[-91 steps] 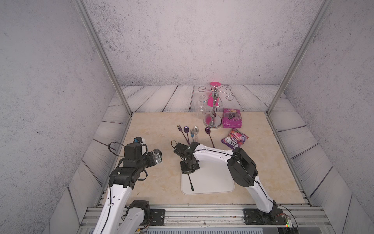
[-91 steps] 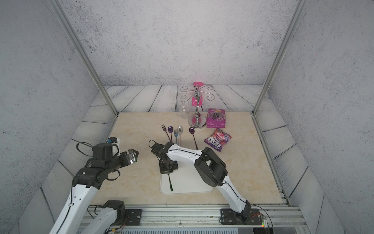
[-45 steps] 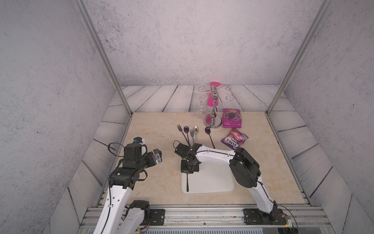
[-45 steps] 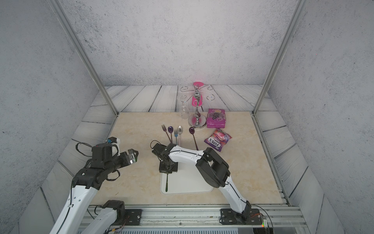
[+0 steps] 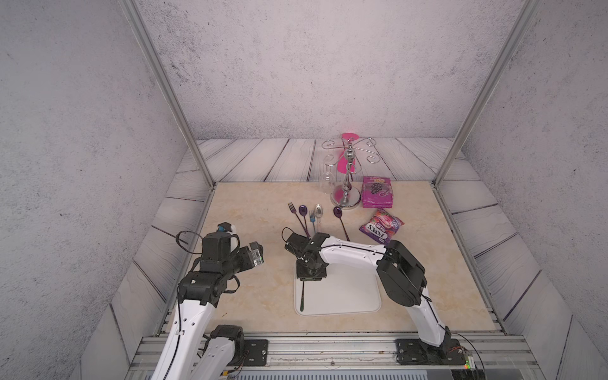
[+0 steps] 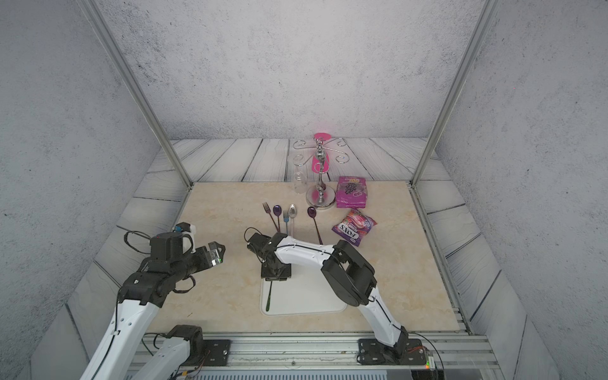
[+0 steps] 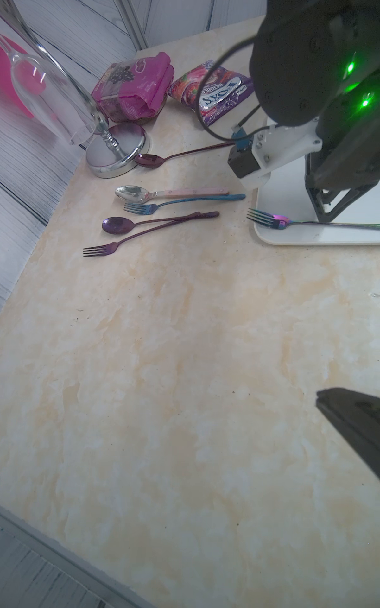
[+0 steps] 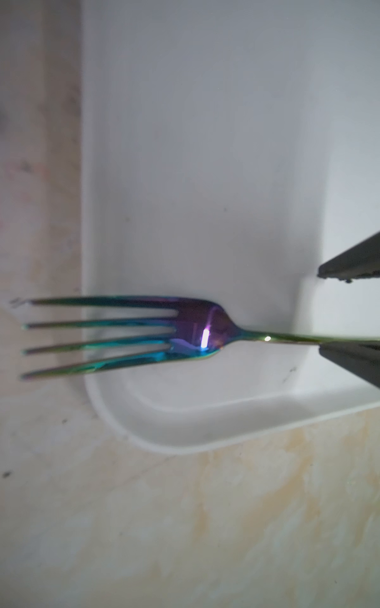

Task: Set the spoon and fork side by side
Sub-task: Place the fork on the tray.

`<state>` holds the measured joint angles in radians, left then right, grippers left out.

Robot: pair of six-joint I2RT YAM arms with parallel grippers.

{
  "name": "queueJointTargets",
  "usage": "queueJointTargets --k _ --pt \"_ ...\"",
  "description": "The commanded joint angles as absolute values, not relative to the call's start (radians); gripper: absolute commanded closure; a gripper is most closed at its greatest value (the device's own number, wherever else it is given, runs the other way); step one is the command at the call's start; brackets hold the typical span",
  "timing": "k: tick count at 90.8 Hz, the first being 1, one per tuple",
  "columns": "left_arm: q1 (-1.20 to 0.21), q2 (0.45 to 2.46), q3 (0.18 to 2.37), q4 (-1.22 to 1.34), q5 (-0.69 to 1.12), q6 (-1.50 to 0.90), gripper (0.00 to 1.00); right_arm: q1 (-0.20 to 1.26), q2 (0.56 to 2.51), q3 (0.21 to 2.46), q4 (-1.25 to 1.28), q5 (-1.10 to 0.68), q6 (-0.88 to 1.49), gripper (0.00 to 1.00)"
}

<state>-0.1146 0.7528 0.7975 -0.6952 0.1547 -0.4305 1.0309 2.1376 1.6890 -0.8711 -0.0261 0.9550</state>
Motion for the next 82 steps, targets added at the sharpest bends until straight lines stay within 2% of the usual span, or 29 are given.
queueJointTargets --k 1,10,21,41,82 --pt "-0.12 0.756 0.788 -0.679 0.164 -0.43 0.0 1.03 2.032 1.69 -0.94 0.063 0.822 0.64" --pt "-0.12 0.769 0.79 -0.676 0.161 -0.431 0.01 1.029 2.011 1.699 -0.961 0.037 0.706 0.56" --pt "-0.12 0.775 0.793 -0.678 0.157 -0.43 0.01 1.036 2.052 1.738 -1.031 -0.018 0.67 0.55" --pt "-0.121 0.772 0.792 -0.686 0.147 -0.426 0.01 1.078 2.081 1.668 -0.945 -0.094 0.712 0.52" --pt "-0.12 0.765 0.79 -0.686 0.158 -0.426 0.01 1.118 2.188 1.705 -0.963 -0.103 0.706 0.49"
